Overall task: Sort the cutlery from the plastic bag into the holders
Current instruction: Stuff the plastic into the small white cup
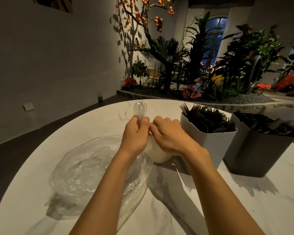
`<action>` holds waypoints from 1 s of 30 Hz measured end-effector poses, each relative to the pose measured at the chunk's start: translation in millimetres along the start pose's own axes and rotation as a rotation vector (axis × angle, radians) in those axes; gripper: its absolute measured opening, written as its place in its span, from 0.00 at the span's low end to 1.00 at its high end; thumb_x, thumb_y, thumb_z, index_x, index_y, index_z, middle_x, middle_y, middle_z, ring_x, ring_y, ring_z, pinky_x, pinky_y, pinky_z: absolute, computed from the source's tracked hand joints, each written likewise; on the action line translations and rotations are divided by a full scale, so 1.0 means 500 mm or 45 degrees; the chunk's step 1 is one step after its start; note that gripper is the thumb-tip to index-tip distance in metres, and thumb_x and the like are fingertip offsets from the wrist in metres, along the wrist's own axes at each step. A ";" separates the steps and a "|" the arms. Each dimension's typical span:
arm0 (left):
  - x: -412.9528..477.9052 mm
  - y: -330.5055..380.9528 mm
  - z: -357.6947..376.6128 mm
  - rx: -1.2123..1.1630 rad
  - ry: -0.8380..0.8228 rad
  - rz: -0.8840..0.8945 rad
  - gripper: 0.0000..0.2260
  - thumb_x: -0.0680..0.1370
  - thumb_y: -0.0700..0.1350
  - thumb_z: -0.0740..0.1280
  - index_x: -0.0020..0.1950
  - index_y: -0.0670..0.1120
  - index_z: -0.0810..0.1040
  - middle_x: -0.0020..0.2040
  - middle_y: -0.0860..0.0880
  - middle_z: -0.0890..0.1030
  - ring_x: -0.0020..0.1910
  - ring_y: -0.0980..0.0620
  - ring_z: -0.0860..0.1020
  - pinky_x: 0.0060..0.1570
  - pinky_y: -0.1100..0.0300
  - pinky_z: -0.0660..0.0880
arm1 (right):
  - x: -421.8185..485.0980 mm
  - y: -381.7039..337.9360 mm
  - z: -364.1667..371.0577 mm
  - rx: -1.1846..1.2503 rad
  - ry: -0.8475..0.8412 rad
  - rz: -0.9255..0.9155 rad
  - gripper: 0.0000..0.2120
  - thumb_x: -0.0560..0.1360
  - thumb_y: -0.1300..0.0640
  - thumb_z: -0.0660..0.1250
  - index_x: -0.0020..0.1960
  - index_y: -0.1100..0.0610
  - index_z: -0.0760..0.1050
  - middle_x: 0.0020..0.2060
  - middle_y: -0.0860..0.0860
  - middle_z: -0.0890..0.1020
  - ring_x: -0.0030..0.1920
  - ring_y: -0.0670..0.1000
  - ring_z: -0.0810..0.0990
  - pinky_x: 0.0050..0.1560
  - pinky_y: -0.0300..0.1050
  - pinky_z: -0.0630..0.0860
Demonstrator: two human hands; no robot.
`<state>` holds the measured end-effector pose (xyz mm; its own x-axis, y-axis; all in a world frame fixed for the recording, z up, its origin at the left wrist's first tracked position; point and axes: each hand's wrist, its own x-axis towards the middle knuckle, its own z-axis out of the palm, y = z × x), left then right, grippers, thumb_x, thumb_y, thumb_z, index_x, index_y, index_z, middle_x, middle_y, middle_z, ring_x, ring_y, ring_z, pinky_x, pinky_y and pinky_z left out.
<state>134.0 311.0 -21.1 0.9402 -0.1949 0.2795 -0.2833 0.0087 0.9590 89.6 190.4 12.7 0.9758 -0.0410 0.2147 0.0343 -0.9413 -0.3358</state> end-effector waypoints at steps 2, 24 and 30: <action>0.001 -0.001 -0.001 0.004 0.002 -0.007 0.12 0.86 0.50 0.60 0.49 0.45 0.75 0.37 0.48 0.75 0.34 0.55 0.71 0.38 0.57 0.71 | -0.003 -0.005 0.002 -0.021 -0.024 0.057 0.17 0.85 0.43 0.47 0.61 0.51 0.68 0.53 0.51 0.71 0.59 0.56 0.66 0.53 0.53 0.63; -0.006 0.004 -0.014 -0.048 -0.024 -0.074 0.11 0.85 0.51 0.61 0.49 0.45 0.75 0.35 0.49 0.74 0.29 0.56 0.70 0.28 0.65 0.68 | -0.007 0.004 -0.018 -0.093 0.047 -0.094 0.19 0.83 0.42 0.53 0.49 0.42 0.82 0.49 0.52 0.75 0.58 0.54 0.69 0.57 0.54 0.71; -0.011 0.026 -0.017 0.060 -0.140 0.063 0.06 0.85 0.46 0.61 0.54 0.45 0.76 0.41 0.53 0.78 0.36 0.60 0.76 0.39 0.64 0.74 | -0.022 -0.028 -0.059 0.462 0.411 -0.092 0.31 0.76 0.39 0.68 0.76 0.46 0.66 0.54 0.47 0.75 0.45 0.43 0.74 0.49 0.42 0.76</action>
<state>126.6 320.3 -9.7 0.8992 -0.3014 0.3170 -0.3398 -0.0249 0.9402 71.9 194.0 41.8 0.8533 -0.1358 0.5034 0.2287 -0.7702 -0.5954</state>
